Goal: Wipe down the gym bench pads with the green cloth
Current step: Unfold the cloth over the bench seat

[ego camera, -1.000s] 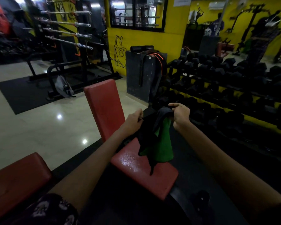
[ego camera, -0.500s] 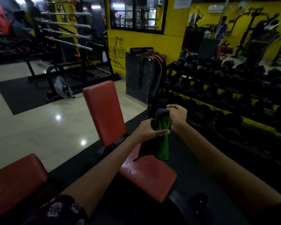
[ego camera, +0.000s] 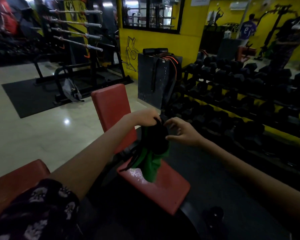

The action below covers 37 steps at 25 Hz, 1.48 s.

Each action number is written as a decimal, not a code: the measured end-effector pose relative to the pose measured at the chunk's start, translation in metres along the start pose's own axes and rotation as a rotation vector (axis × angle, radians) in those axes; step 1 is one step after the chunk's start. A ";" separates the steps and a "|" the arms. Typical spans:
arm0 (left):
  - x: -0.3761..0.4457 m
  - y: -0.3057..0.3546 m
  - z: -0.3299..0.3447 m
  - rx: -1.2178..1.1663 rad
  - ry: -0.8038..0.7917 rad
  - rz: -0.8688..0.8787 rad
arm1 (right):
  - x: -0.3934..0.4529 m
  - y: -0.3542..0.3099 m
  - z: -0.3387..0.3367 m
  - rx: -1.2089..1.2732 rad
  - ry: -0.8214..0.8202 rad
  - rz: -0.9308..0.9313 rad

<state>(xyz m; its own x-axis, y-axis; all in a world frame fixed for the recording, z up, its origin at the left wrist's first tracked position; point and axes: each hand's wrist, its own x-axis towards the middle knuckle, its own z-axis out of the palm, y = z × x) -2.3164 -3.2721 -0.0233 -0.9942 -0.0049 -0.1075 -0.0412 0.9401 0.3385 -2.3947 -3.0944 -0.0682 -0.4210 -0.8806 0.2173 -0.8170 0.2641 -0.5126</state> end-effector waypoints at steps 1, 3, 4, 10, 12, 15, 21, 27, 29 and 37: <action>0.000 -0.001 -0.003 0.033 -0.012 -0.007 | 0.004 -0.005 0.010 -0.049 0.038 -0.127; -0.003 -0.008 -0.008 0.067 -0.022 -0.022 | 0.008 -0.005 0.028 -0.305 0.136 -0.224; -0.006 -0.013 -0.010 0.067 -0.014 -0.030 | 0.008 -0.001 0.035 -0.434 0.181 -0.239; -0.032 -0.058 -0.010 0.079 0.131 -0.114 | 0.009 0.017 0.027 -0.813 0.157 -0.294; -0.040 -0.071 -0.004 0.065 0.133 -0.118 | 0.022 0.023 0.004 -0.710 0.208 -0.321; -0.049 -0.080 0.006 -0.184 0.212 -0.116 | 0.034 0.024 -0.023 -0.408 0.029 -0.211; -0.059 -0.080 0.014 -0.525 0.218 -0.131 | 0.028 0.032 -0.032 -0.116 -0.071 0.020; -0.056 -0.082 0.015 -0.583 0.226 -0.088 | 0.022 0.023 -0.038 -0.285 -0.075 -0.067; -0.055 -0.083 0.016 -0.565 0.199 -0.081 | 0.019 0.024 -0.040 -0.203 -0.021 -0.038; -0.046 -0.091 0.014 -0.534 0.192 -0.056 | 0.011 0.035 -0.030 -0.082 0.162 -0.046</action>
<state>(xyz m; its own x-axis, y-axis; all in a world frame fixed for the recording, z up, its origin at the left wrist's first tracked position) -2.2660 -3.3522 -0.0624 -0.9872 -0.1586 0.0155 -0.0898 0.6340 0.7681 -2.4399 -3.0826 -0.0586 -0.4348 -0.8195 0.3733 -0.8634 0.2616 -0.4314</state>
